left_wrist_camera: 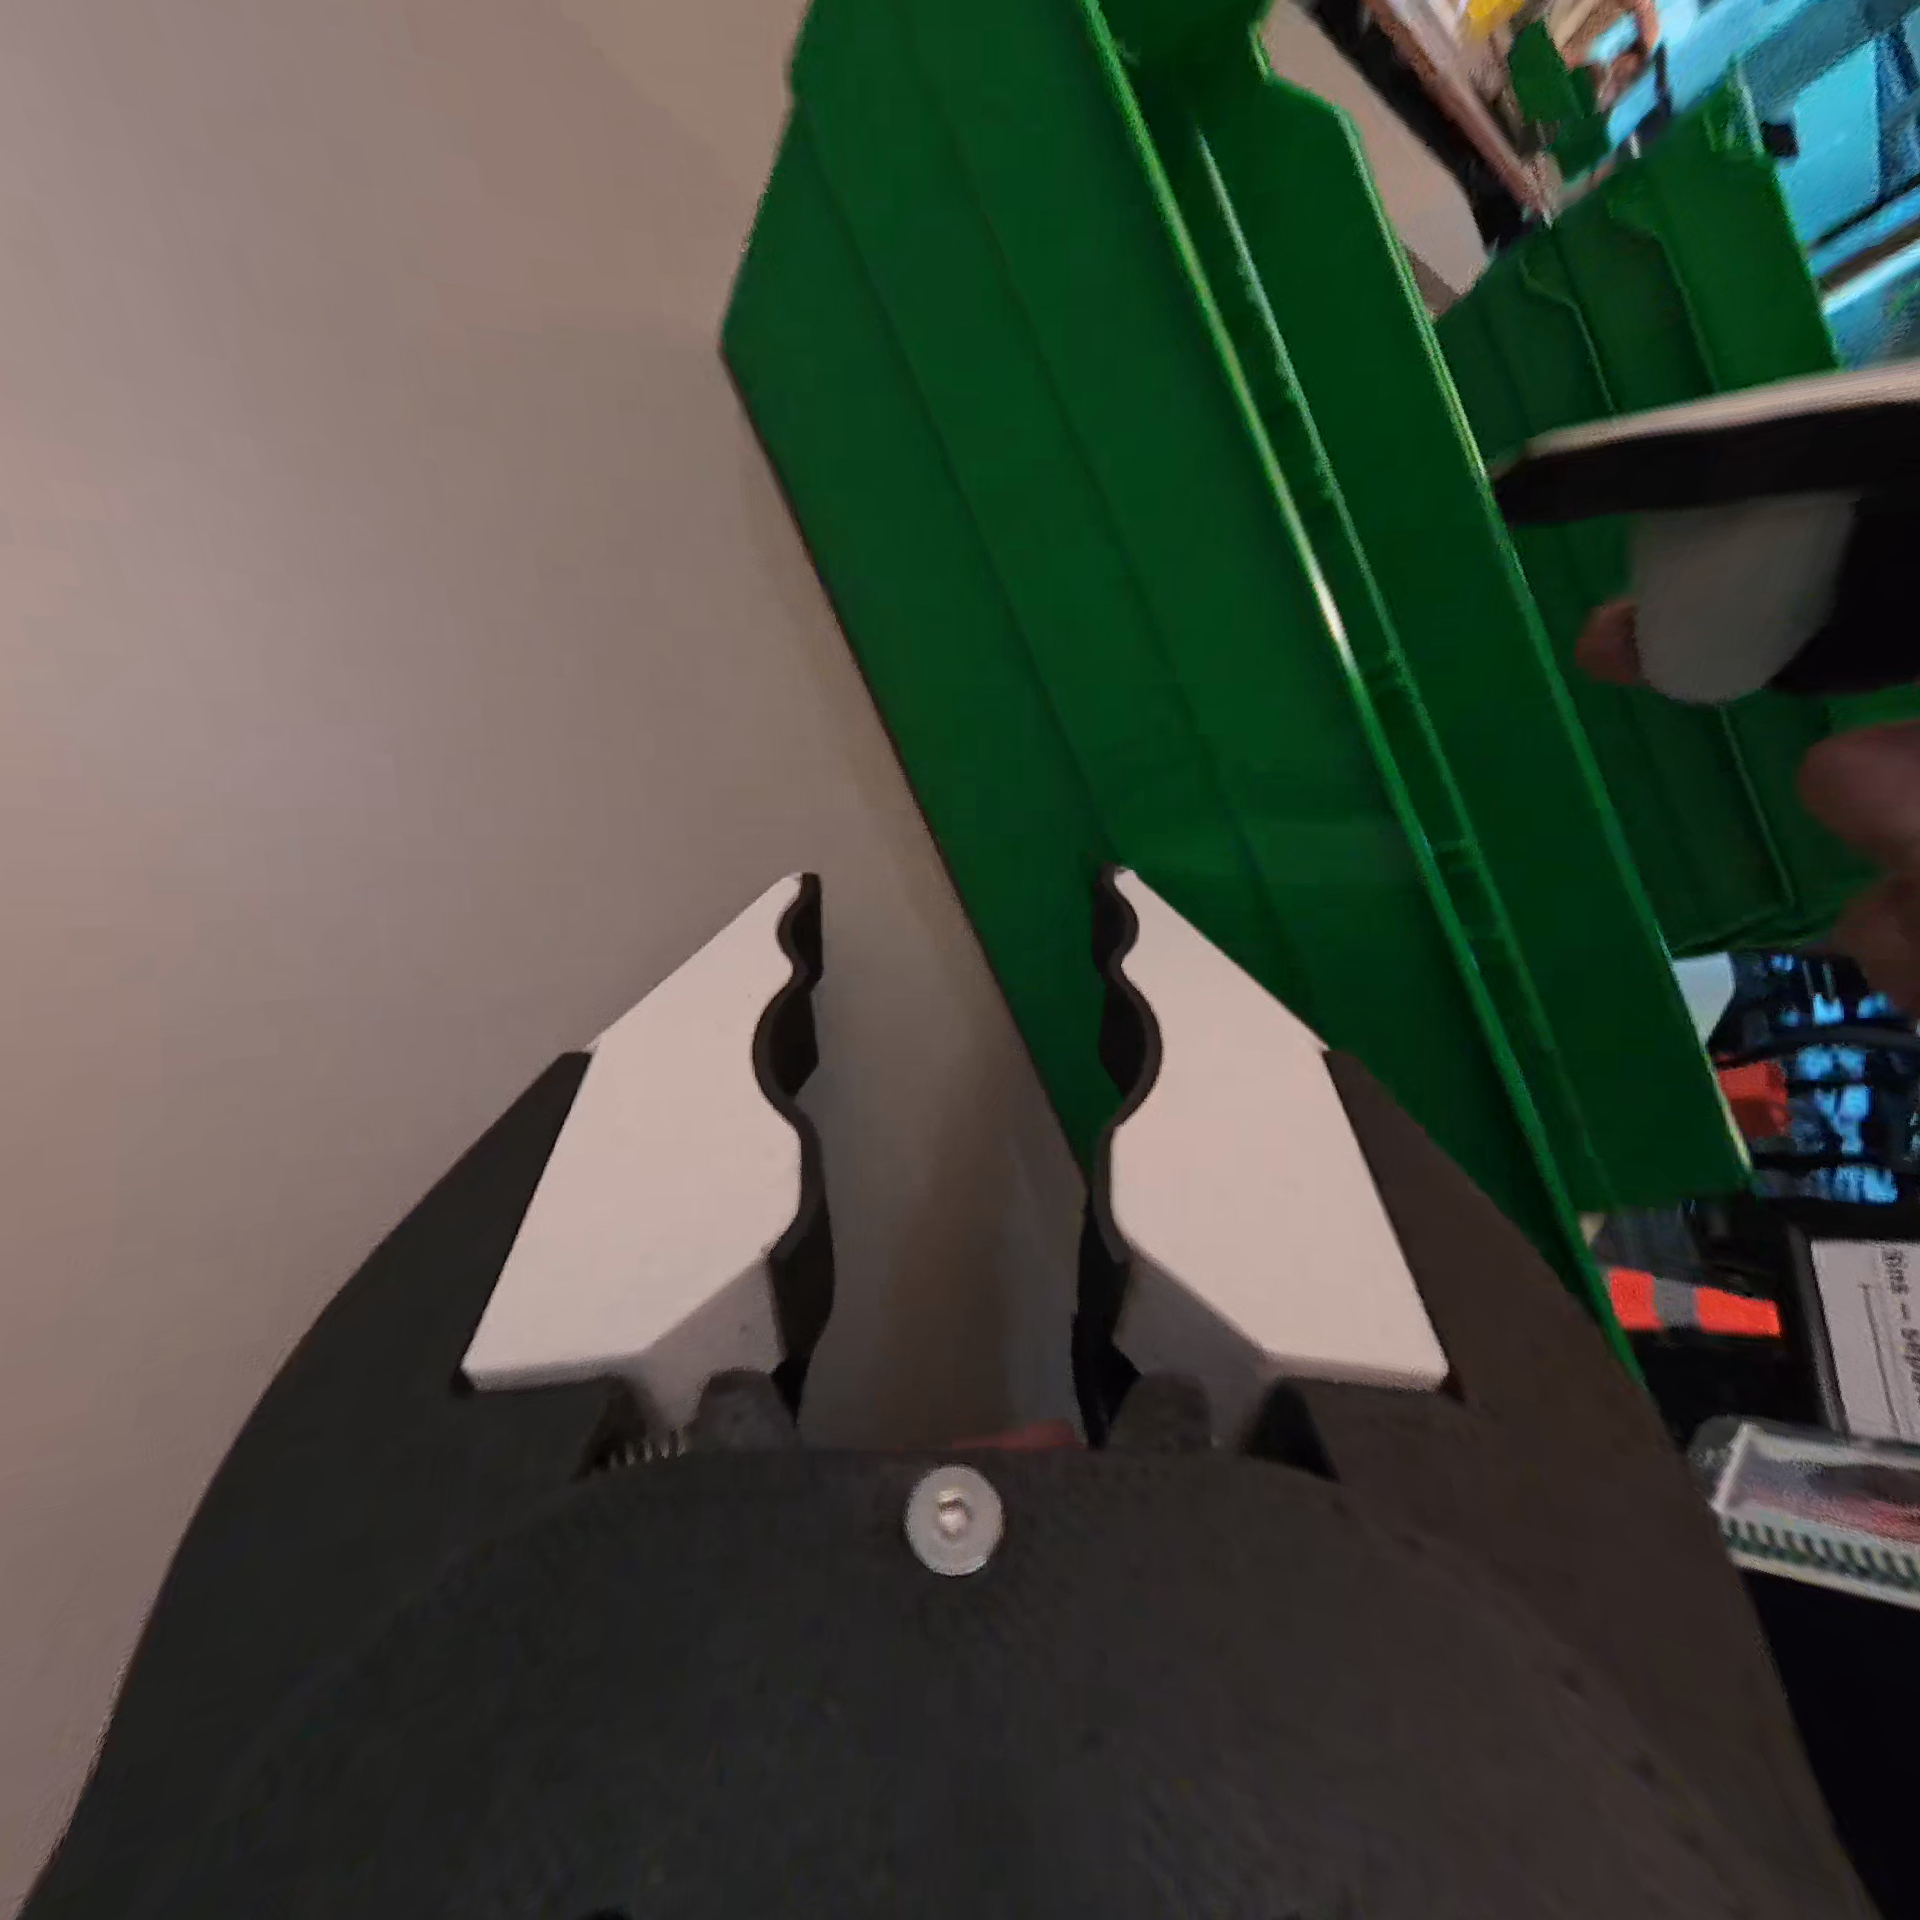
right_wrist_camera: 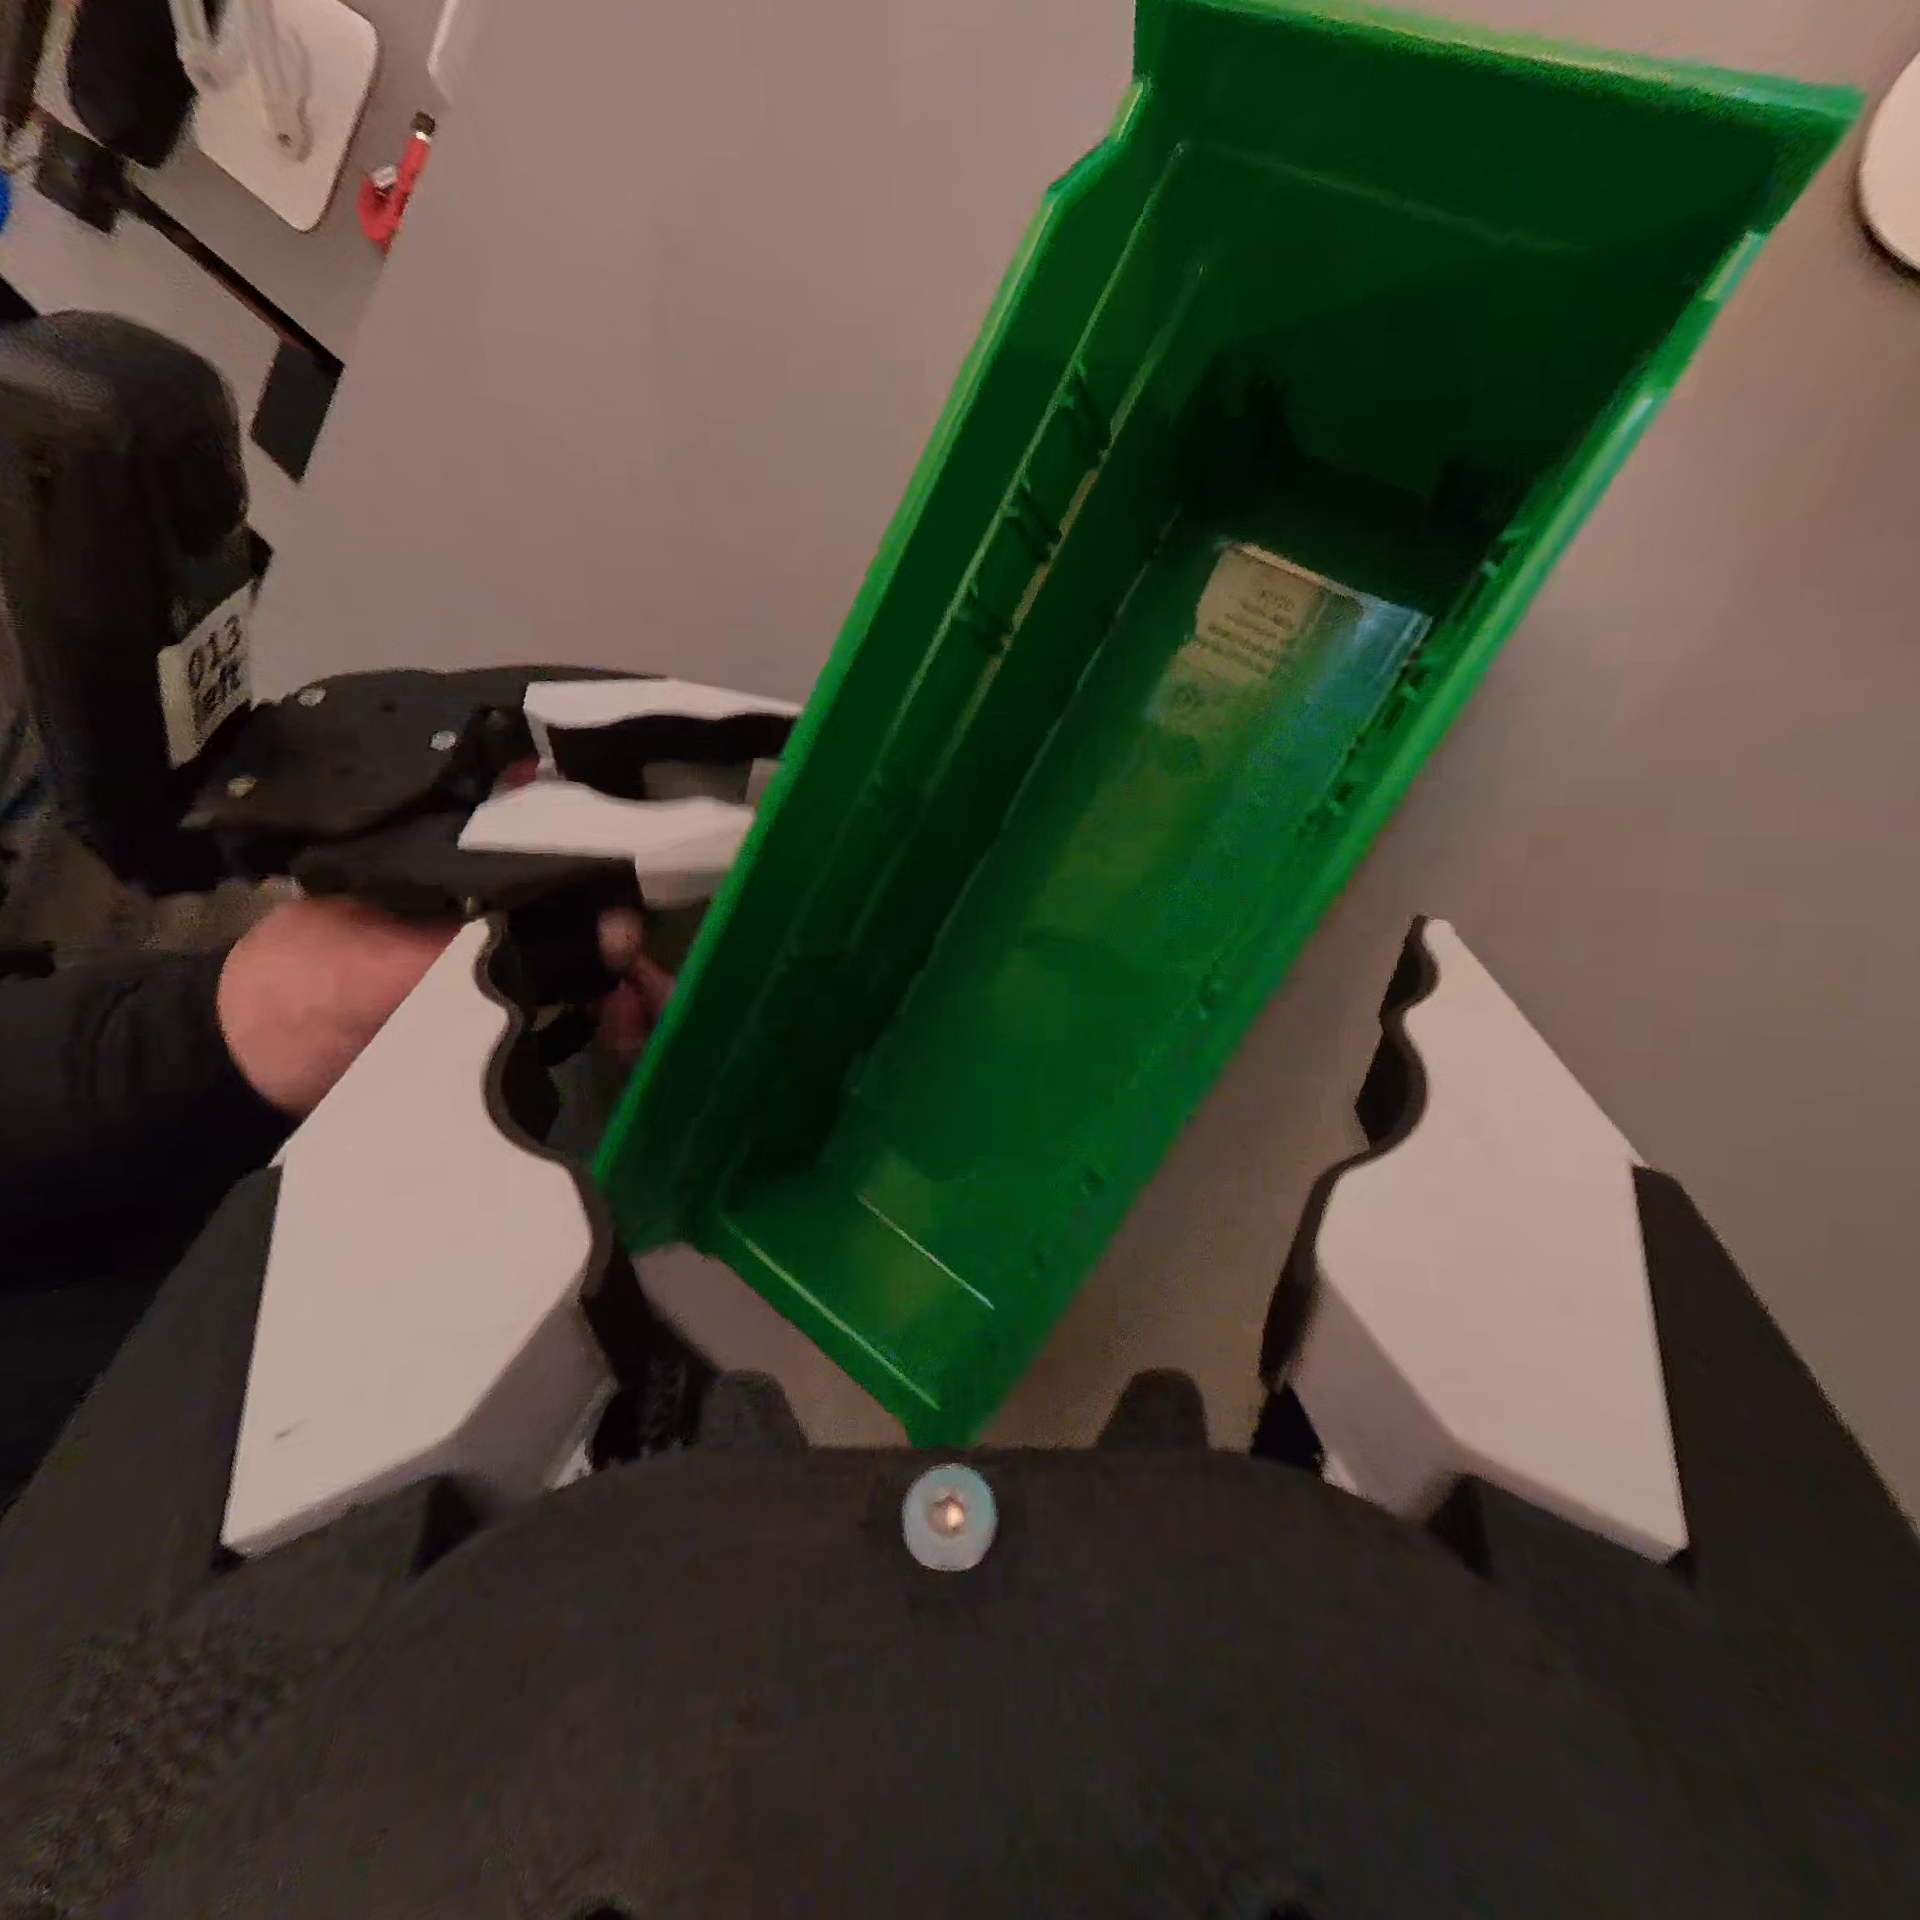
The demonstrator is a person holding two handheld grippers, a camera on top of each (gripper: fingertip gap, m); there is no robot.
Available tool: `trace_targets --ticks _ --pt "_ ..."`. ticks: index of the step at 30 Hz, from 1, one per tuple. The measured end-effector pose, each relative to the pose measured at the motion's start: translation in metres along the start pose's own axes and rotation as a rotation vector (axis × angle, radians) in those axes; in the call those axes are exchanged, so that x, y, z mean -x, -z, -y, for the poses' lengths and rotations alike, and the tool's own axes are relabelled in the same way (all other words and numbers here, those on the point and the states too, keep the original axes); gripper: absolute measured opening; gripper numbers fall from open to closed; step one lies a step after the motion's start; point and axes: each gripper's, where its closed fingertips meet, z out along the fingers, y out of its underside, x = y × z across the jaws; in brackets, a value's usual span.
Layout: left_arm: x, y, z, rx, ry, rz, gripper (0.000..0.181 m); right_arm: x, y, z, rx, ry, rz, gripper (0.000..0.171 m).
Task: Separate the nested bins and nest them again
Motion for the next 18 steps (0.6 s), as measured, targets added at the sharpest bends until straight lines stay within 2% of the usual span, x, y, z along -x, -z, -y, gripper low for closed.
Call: trace_targets --ticks 6,10,12,15,18 --pt "-0.056 -0.025 -0.033 0.159 -0.049 -0.156 0.054 -0.033 -0.002 -0.011 0.095 0.109 -0.191 0.156" --pt "-0.066 -0.030 -0.040 0.207 -0.069 -0.206 0.048 -0.056 -0.011 -0.034 0.214 0.199 -0.282 0.153" --pt "-0.063 -0.028 -0.037 0.200 -0.032 -0.227 0.047 -0.059 -0.007 -0.030 0.188 0.207 -0.269 0.129" --pt "-0.050 -0.022 -0.027 0.165 -0.019 -0.224 0.046 -0.060 -0.004 -0.026 0.166 0.202 -0.246 0.113" --pt "-0.033 -0.016 -0.015 0.123 -0.021 -0.212 0.042 -0.061 -0.001 -0.027 0.159 0.207 -0.223 0.105"
